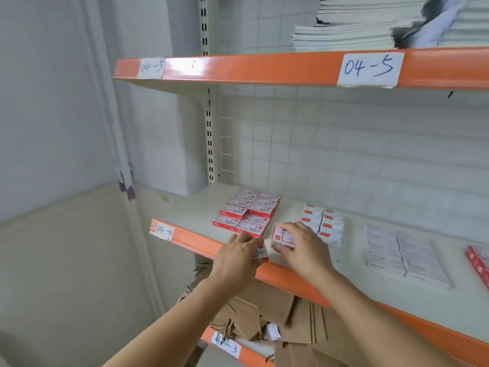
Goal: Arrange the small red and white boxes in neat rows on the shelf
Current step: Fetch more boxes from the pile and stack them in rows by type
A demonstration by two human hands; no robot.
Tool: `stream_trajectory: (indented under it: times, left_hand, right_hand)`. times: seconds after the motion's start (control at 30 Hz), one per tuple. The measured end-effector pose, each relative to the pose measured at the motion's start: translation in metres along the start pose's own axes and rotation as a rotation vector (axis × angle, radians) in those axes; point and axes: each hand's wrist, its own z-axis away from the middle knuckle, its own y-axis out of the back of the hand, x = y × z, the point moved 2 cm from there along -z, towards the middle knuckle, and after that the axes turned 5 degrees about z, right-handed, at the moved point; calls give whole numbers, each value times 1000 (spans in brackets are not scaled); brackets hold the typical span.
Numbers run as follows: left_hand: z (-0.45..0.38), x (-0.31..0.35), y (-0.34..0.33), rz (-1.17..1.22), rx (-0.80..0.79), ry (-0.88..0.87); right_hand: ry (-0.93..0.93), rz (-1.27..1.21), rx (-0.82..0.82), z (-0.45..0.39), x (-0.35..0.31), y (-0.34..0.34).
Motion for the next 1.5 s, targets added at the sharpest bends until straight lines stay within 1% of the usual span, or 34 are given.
stream_trajectory:
  times: [0.17, 0.33, 0.43, 0.57, 0.67, 0.77, 0.87, 0.97, 1.1, 1.23, 1.3, 1.37, 1.43, 1.5]
  left_hand:
    - [-23, 38, -20, 59, -50, -161]
    - [-21, 101, -48, 119, -103, -285]
    - [-14, 147, -65, 140, -136, -343]
    - [-9, 212, -87, 149, -134, -391]
    - [-6, 258, -104, 153, -142, -397]
    - [-8, 285, -116, 153, -157, -349]
    - [-12, 296, -125, 141, -177, -299]
    - [-11, 305, -133, 130, -236, -270]
    - [-16, 315, -140, 121, -273, -282]
    - [-21, 323, -144, 92, -339, -322]
    - [-22, 328, -142, 134, -289, -340]
    - [-20, 340, -137, 222, -189, -370]
    - [-17, 359, -135, 305, -124, -439]
    - [-14, 378, -136, 392, -115, -492]
  right_hand:
    - [-165, 45, 91, 20, 43, 27]
    - [-305, 138, 109, 64, 101, 61]
    - [-357, 152, 132, 96, 139, 88]
    - [-373, 200, 159, 137, 186, 127]
    - [-393, 209, 171, 170, 223, 155]
    - [-407, 206, 160, 199, 255, 175]
    - [-413, 186, 140, 219, 279, 188]
    - [-434, 169, 130, 234, 296, 193]
    - [-446, 178, 119, 240, 311, 194]
    - [-471, 145, 141, 239, 318, 195]
    - [-462, 114, 157, 237, 321, 196]
    - [-450, 35, 185, 233, 320, 199]
    - [-445, -82, 222, 228, 318, 203]
    - [-471, -264, 266, 223, 314, 206]
